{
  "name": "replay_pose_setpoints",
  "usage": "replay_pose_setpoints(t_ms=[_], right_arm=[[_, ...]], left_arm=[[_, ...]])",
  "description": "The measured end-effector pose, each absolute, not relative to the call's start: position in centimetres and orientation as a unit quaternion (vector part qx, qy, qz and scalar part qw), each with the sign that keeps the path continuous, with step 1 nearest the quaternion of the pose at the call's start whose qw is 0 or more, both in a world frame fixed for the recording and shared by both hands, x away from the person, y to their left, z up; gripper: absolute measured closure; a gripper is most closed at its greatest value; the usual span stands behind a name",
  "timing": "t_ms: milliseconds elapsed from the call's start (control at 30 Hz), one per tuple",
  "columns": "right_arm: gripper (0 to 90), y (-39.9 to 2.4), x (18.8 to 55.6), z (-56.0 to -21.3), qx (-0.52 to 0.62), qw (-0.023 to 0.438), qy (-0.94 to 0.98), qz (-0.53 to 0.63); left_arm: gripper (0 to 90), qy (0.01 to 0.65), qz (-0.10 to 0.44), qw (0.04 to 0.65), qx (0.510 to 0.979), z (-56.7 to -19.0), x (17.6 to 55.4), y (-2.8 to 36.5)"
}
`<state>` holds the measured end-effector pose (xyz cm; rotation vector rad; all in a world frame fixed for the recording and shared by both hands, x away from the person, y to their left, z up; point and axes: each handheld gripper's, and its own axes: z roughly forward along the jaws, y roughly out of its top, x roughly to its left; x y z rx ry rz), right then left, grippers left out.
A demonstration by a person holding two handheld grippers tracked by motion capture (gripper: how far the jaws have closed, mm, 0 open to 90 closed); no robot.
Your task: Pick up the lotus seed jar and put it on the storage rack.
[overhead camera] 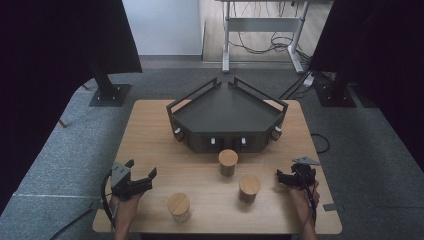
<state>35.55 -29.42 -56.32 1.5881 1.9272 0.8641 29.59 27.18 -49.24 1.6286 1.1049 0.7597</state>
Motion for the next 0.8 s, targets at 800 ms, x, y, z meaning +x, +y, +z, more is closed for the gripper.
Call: replay_pose_setpoints(t_ms=[800], right_arm=[[8.7, -29.4, 35.6, -56.3, 0.581, 0.247, 0.708, 0.317]], left_arm=[[5.7, 0.402, 0.303, 0.536, 0.678, -47.4, 26.2, 24.6]])
